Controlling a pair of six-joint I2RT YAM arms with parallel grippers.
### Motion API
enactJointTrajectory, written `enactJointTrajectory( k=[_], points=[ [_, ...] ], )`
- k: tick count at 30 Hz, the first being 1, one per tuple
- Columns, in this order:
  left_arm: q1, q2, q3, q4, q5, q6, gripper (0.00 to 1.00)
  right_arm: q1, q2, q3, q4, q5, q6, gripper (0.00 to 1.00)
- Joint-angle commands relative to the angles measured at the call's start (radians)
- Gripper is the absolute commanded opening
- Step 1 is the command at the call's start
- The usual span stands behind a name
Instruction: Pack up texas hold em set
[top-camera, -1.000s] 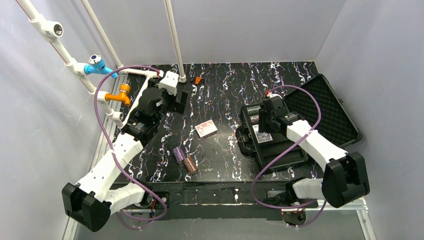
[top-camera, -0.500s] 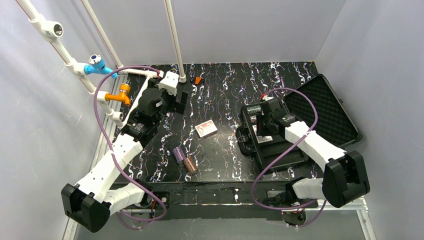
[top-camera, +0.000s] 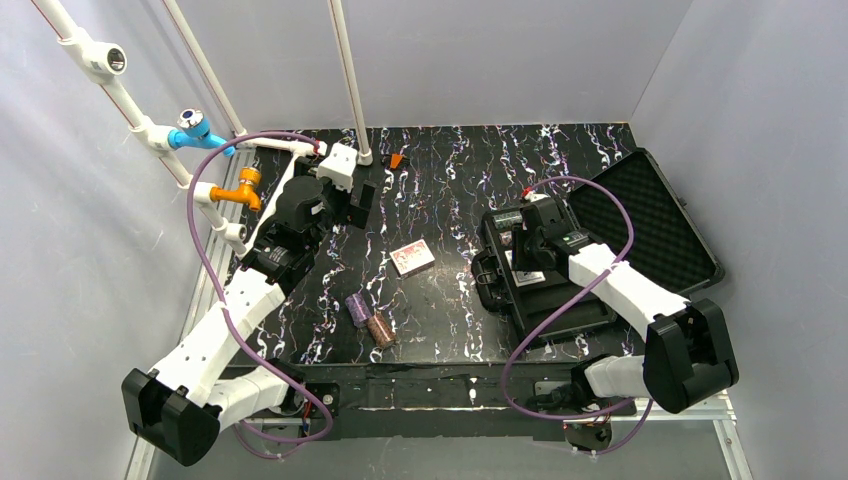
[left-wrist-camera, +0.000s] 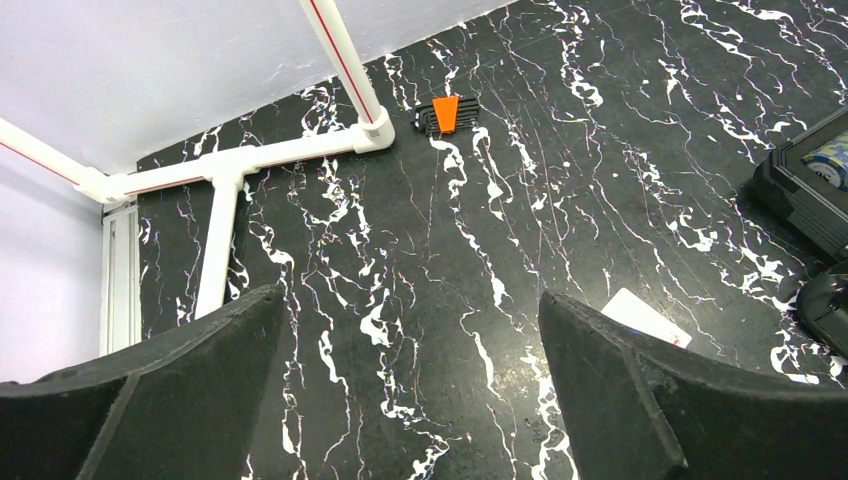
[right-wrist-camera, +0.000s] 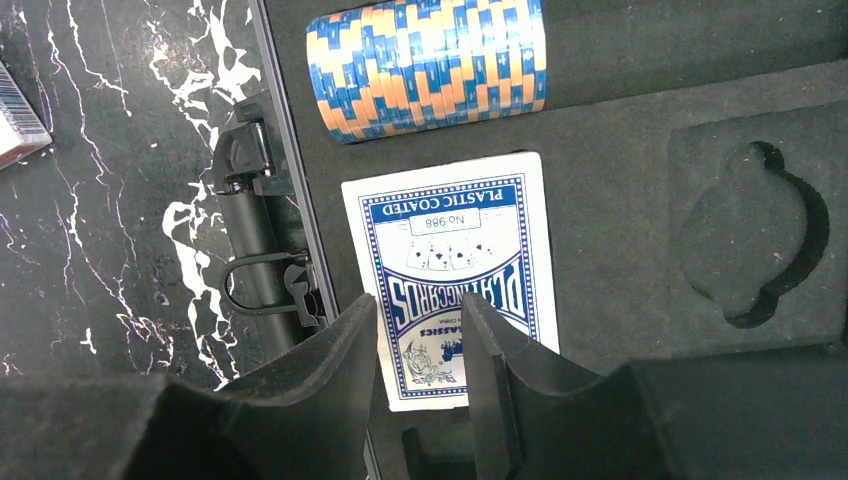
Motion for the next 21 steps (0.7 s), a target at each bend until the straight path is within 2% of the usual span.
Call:
enactJointTrajectory(
  k=[1, 12, 21],
  points=[
    [-0.005, -0.01, 0.009, -0.005, -0.005, 0.002, 0.99, 0.002, 0.001, -0.017, -0.005, -0.02, 0.009, 0.46],
    [-0.005, 0.006, 0.01, -0.004, -0.001, -0.011, 0.99, 0.084, -0.03, 0.071, 0.024, 0.042, -0.046, 0.66],
    [-0.005, 0.018, 0.008, -0.006, -0.014, 0.002, 0.99, 0.195, 0.024, 0.136, 0.082, -0.036, -0.062, 0.75]
  ],
)
